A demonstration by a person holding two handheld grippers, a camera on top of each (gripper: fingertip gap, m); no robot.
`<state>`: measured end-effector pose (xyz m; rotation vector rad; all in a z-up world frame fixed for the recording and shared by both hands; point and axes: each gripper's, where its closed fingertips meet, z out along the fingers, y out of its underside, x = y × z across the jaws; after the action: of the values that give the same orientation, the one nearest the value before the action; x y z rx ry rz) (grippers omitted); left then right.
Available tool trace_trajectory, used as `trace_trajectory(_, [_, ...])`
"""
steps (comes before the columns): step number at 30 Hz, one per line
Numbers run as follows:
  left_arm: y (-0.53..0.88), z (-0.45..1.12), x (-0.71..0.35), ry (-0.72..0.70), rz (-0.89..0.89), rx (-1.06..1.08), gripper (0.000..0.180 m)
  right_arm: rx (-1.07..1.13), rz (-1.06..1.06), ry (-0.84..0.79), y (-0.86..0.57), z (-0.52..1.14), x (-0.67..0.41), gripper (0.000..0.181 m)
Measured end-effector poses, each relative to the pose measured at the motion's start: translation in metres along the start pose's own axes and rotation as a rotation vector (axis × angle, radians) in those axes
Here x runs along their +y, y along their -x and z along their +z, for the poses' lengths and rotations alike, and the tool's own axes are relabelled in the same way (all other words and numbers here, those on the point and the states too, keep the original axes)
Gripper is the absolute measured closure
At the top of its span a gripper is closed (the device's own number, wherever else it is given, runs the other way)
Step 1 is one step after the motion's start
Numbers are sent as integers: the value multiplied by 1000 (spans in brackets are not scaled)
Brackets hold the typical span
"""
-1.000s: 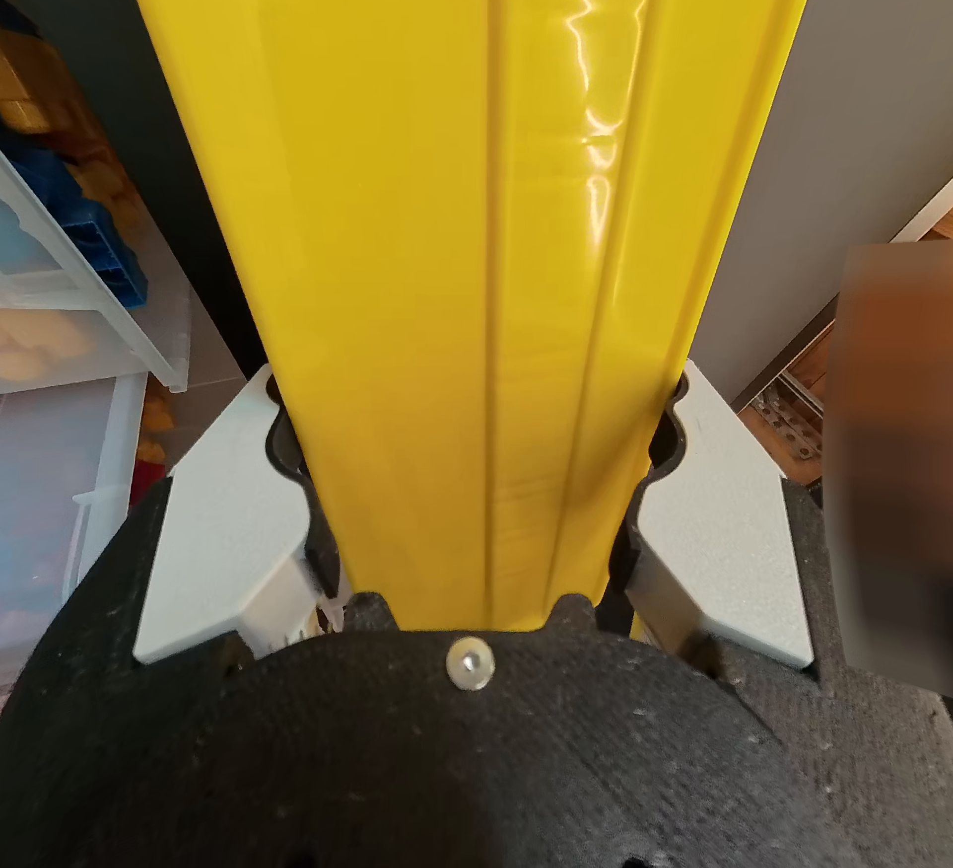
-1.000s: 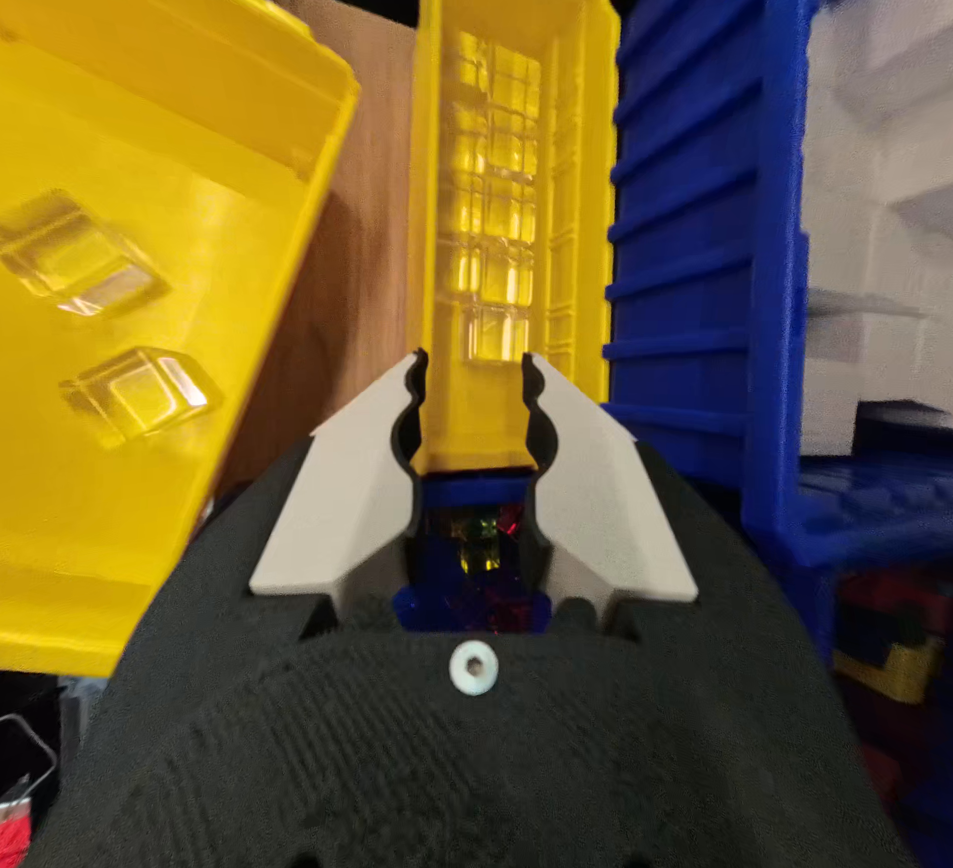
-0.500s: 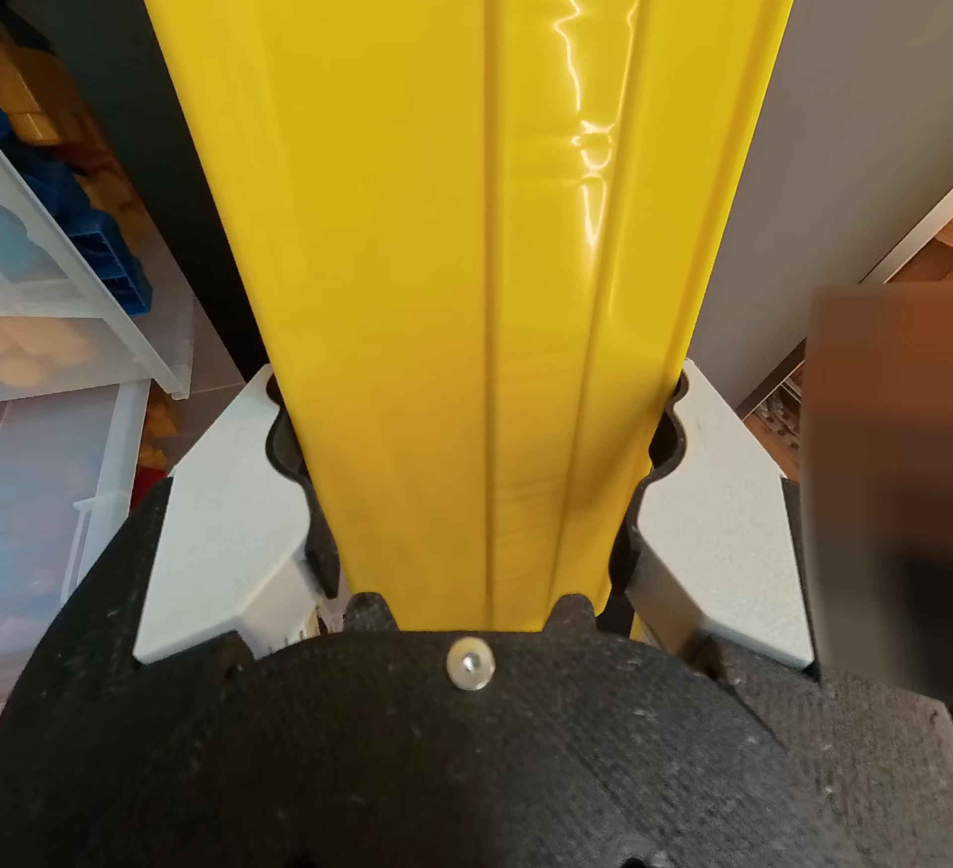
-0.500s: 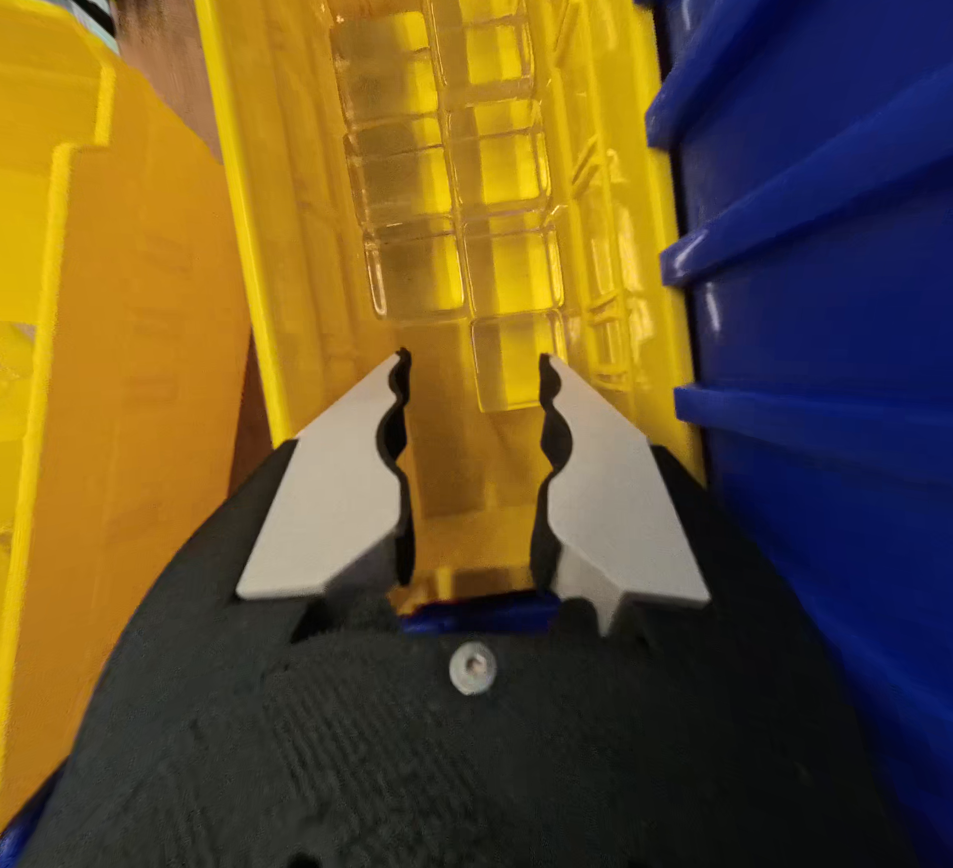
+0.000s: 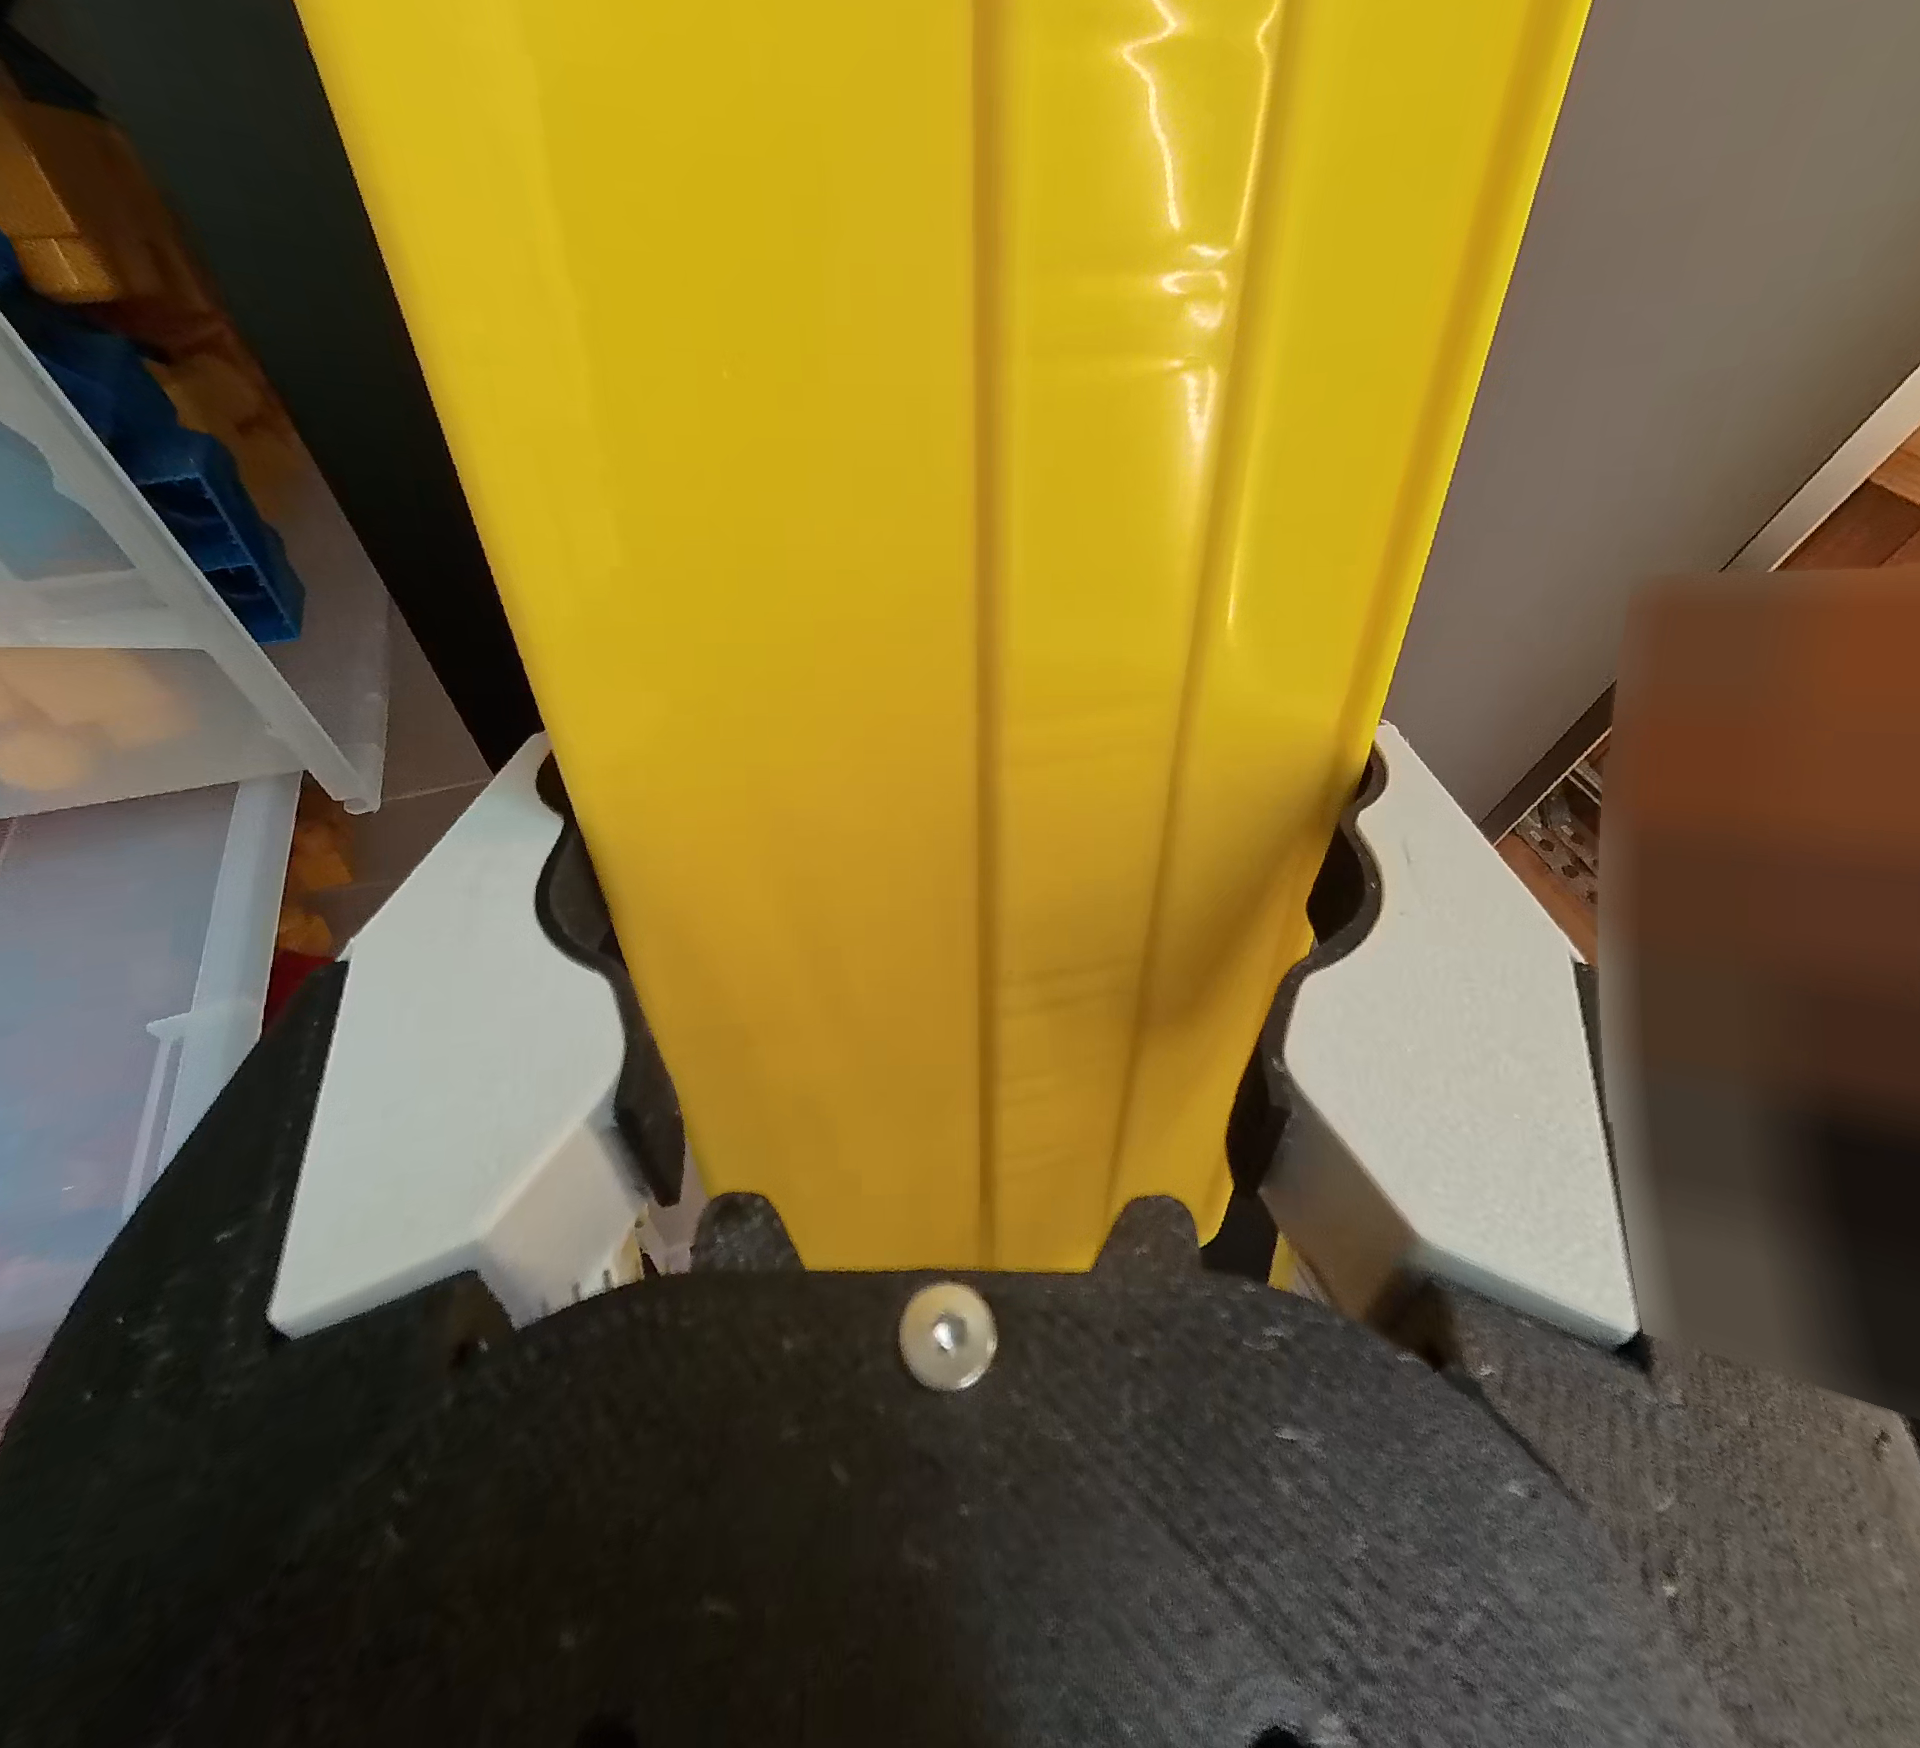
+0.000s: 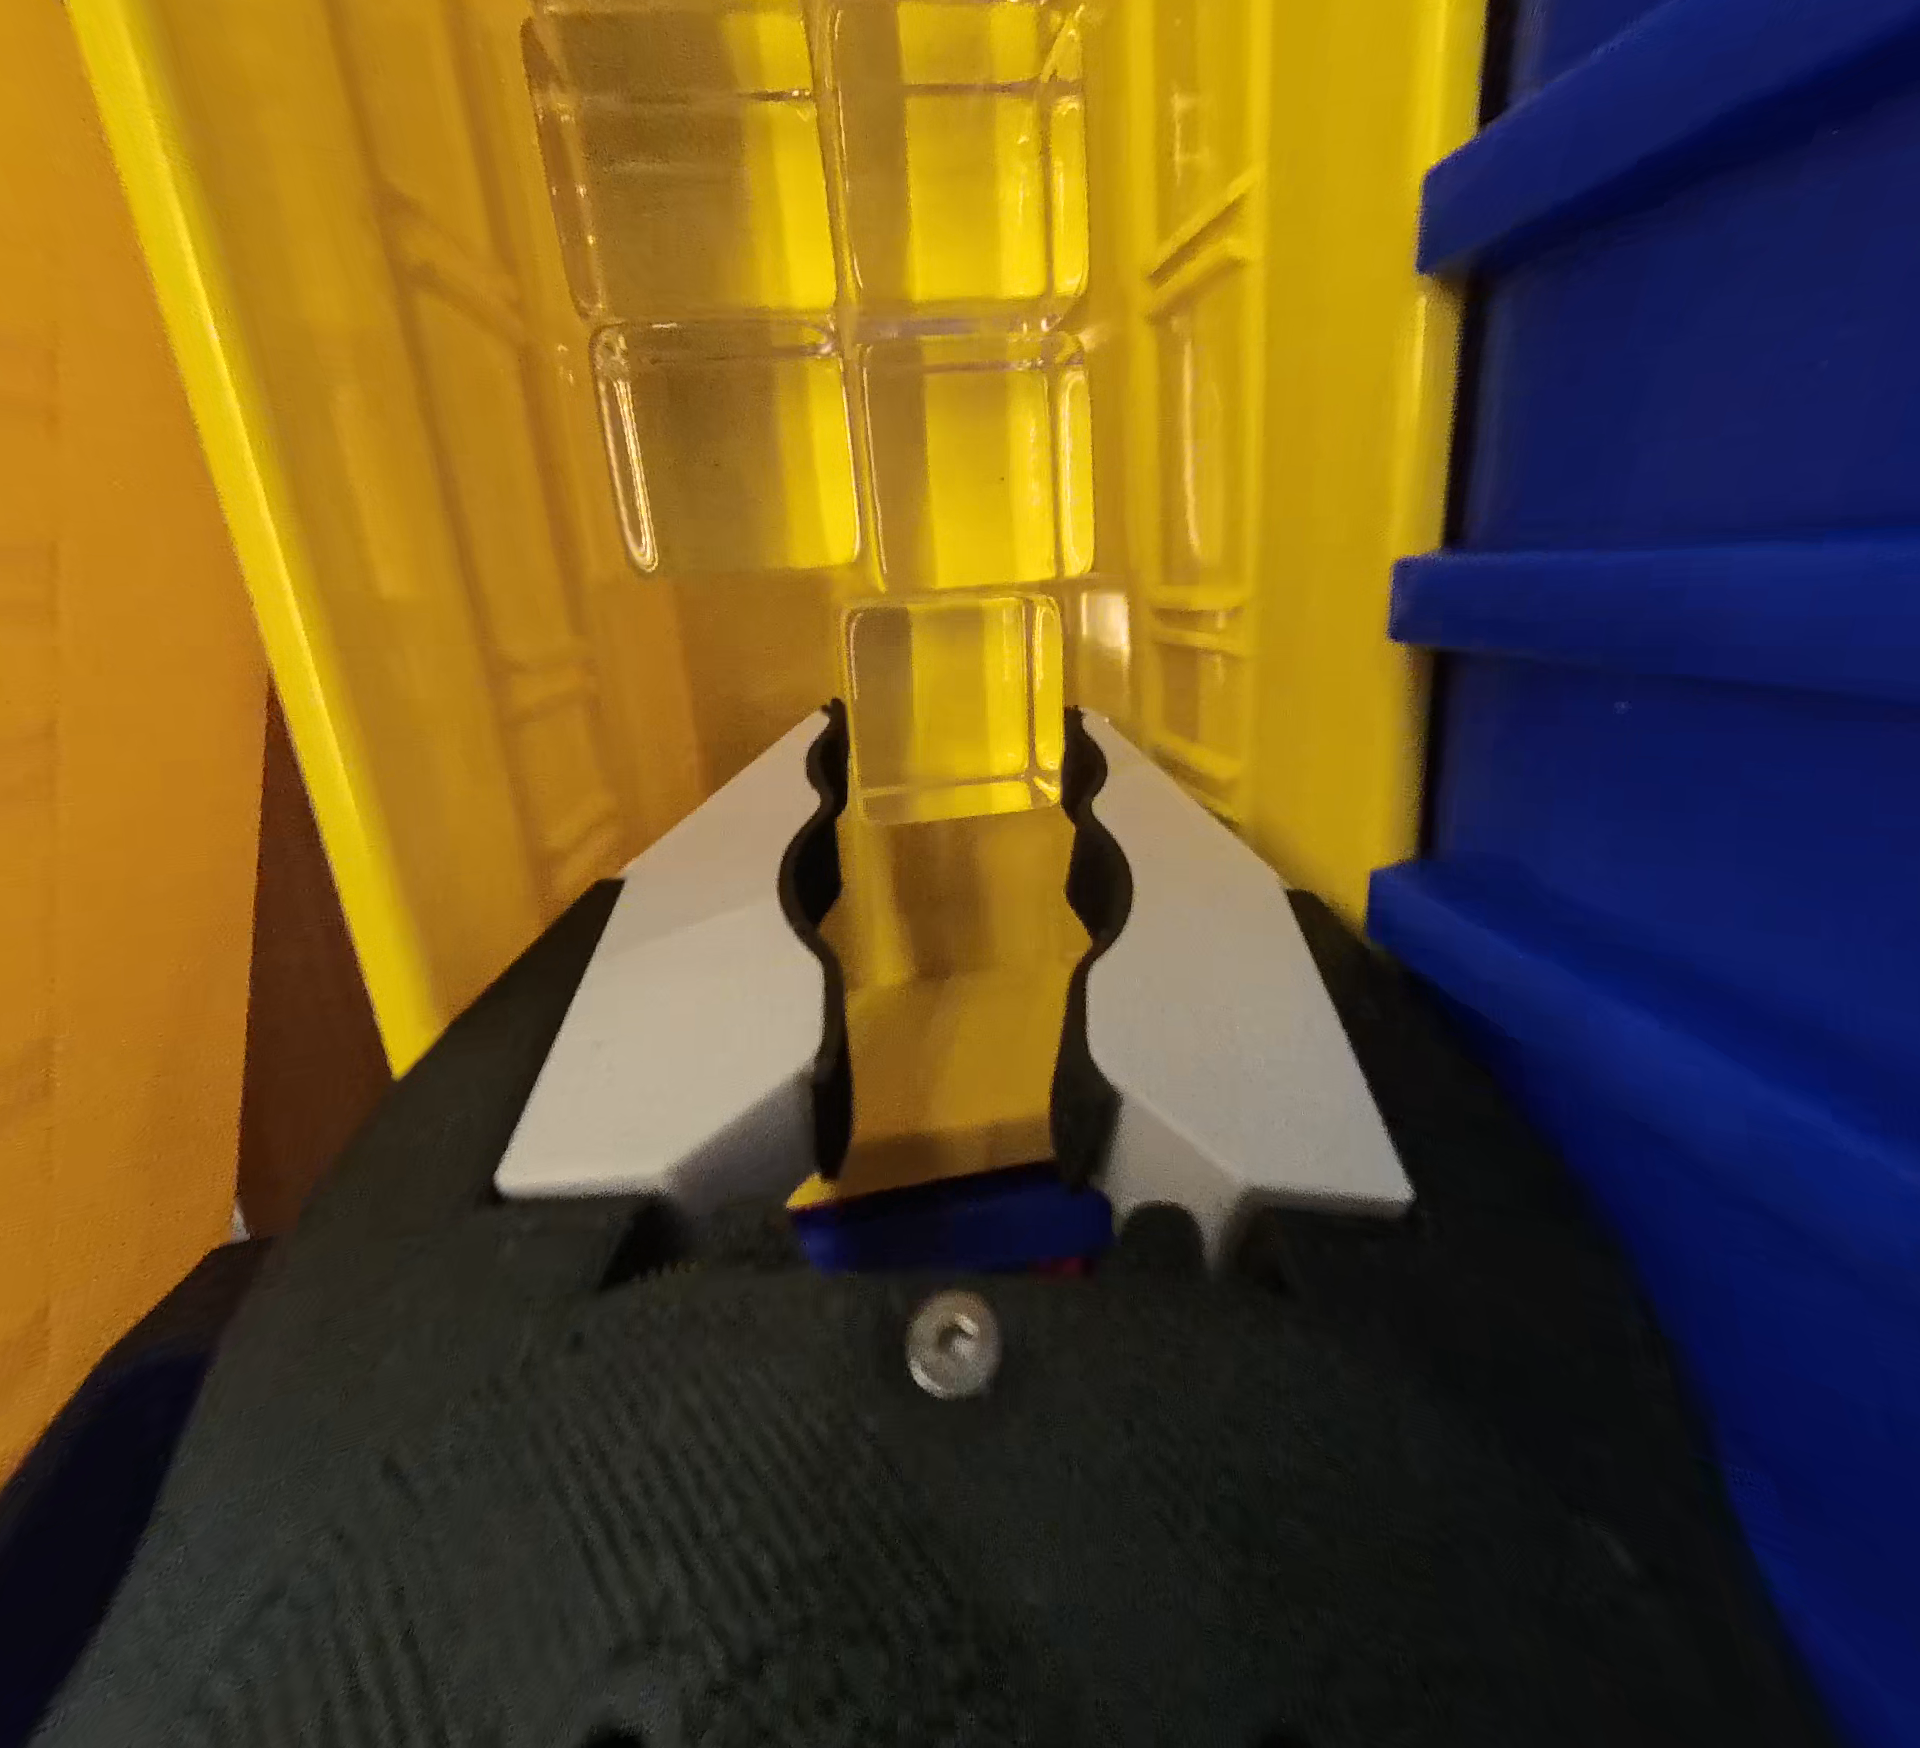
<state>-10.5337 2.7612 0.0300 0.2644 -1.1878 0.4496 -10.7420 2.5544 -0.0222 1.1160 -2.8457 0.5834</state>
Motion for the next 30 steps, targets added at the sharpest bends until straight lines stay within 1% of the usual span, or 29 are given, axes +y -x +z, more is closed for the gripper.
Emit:
trace_trajectory(3, [0, 0, 0, -1, -1, 2, 41, -23, 13, -42, 4, -8, 4, 141])
trace_trajectory(6, [0, 0, 0, 0, 0, 1, 41, -15, 31, -153, 6, -38, 3, 141])
trace_trajectory(9, [1, 1, -1, 5, -1, -1, 41, 22, -12, -234, 11, -79, -2, 141])
trace_trajectory(12, [1, 1, -1, 12, -2, -1, 41, 13, -68, -341, 34, -123, -19, 141])
trace_trajectory(14, [1, 1, -2, 17, -3, -1, 41, -60, -112, -409, 63, -146, -34, 141])
trace_trajectory(16, [1, 1, -2, 19, -5, -1, 41, -177, -152, -436, 101, -155, -44, 141])
trace_trajectory(18, [1, 2, -1, 21, -5, 0, 41, -282, -204, -396, 137, -144, -46, 141])
trace_trajectory(20, [1, 2, -2, 22, -6, 1, 41, -299, -270, -310, 160, -118, -41, 141])
trace_trajectory(22, [1, 1, -1, 22, -6, 2, 41, -237, -347, -215, 167, -88, -35, 141])
trace_trajectory(24, [1, 1, -1, 23, -4, 6, 41, -151, -418, -154, 164, -67, -34, 141])
trace_trajectory(26, [1, 2, -1, 22, -6, 2, 41, -97, -471, -150, 163, -63, -39, 141])
trace_trajectory(30, [1, 1, -1, 25, -8, 4, 41, -116, -501, -138, 176, -59, -39, 141])
